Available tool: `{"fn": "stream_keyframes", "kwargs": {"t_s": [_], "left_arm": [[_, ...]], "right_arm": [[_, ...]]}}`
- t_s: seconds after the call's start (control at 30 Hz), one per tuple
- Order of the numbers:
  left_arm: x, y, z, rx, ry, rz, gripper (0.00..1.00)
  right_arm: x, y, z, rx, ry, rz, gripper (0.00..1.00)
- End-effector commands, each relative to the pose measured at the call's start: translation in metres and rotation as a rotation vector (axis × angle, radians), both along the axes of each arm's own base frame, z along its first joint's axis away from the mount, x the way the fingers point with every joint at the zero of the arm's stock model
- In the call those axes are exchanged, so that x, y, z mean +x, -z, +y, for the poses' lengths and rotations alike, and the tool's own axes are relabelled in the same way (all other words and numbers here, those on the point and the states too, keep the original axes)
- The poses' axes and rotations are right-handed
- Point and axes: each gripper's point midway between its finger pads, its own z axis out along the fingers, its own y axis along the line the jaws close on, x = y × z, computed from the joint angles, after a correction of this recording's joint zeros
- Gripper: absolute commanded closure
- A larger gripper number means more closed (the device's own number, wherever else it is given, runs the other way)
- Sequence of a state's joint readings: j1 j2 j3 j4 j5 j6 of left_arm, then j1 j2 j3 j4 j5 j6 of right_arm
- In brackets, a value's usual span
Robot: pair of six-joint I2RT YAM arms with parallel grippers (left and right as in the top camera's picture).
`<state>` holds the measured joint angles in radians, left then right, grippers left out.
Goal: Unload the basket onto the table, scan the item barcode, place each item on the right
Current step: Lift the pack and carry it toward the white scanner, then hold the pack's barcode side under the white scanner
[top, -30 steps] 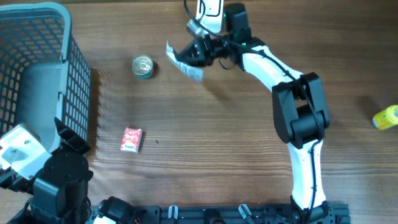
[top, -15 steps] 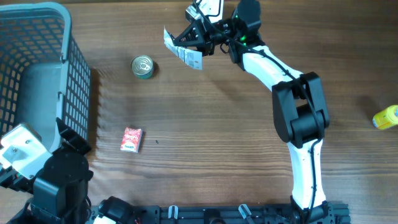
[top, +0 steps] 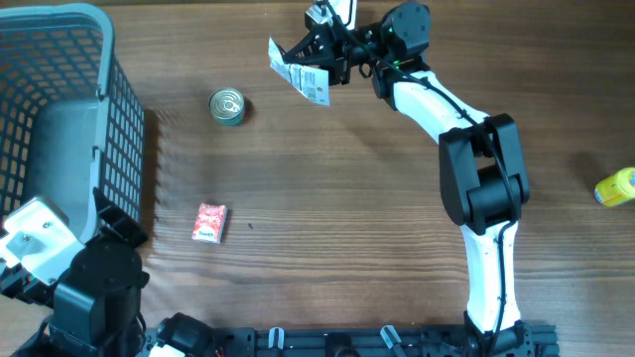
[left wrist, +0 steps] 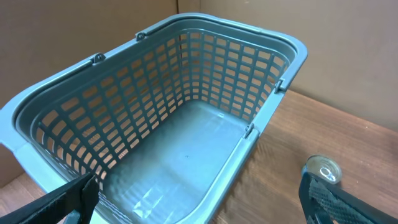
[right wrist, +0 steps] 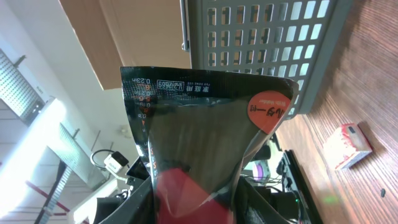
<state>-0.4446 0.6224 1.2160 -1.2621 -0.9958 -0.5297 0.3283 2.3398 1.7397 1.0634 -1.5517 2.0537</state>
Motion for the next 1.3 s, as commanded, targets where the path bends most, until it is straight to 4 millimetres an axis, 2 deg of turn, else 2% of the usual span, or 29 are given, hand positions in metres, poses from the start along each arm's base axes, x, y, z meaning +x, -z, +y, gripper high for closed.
{"fn": "stream_keyframes", "kwargs": {"t_s": [0.0,0.13,0.33,0.5,0.87,1.13,1.27], "left_arm": [[-0.002,0.000,0.000,-0.008,0.004,0.004,0.00],[-0.002,0.000,0.000,-0.008,0.004,0.004,0.00],[-0.002,0.000,0.000,-0.008,0.004,0.004,0.00],[-0.002,0.000,0.000,-0.008,0.004,0.004,0.00],[-0.002,0.000,0.000,-0.008,0.004,0.004,0.00],[-0.001,0.001,-0.002,-0.018,0.019,0.009,0.00],[-0.001,0.001,-0.003,-0.019,0.020,0.009,0.00]], "right_arm": [[0.002,-0.002,-0.004,-0.006,-0.003,0.000,0.92],[0.004,-0.002,-0.008,0.000,0.006,-0.017,0.93],[0.011,0.001,-0.026,0.048,0.013,-0.223,0.95],[0.016,0.003,-0.034,0.073,0.023,-0.320,0.95],[0.017,0.002,-0.035,0.205,0.028,-0.748,0.94],[0.019,0.013,-0.038,0.293,0.009,-1.010,0.94],[0.028,0.017,-0.036,0.281,0.051,-1.000,0.95]]}}
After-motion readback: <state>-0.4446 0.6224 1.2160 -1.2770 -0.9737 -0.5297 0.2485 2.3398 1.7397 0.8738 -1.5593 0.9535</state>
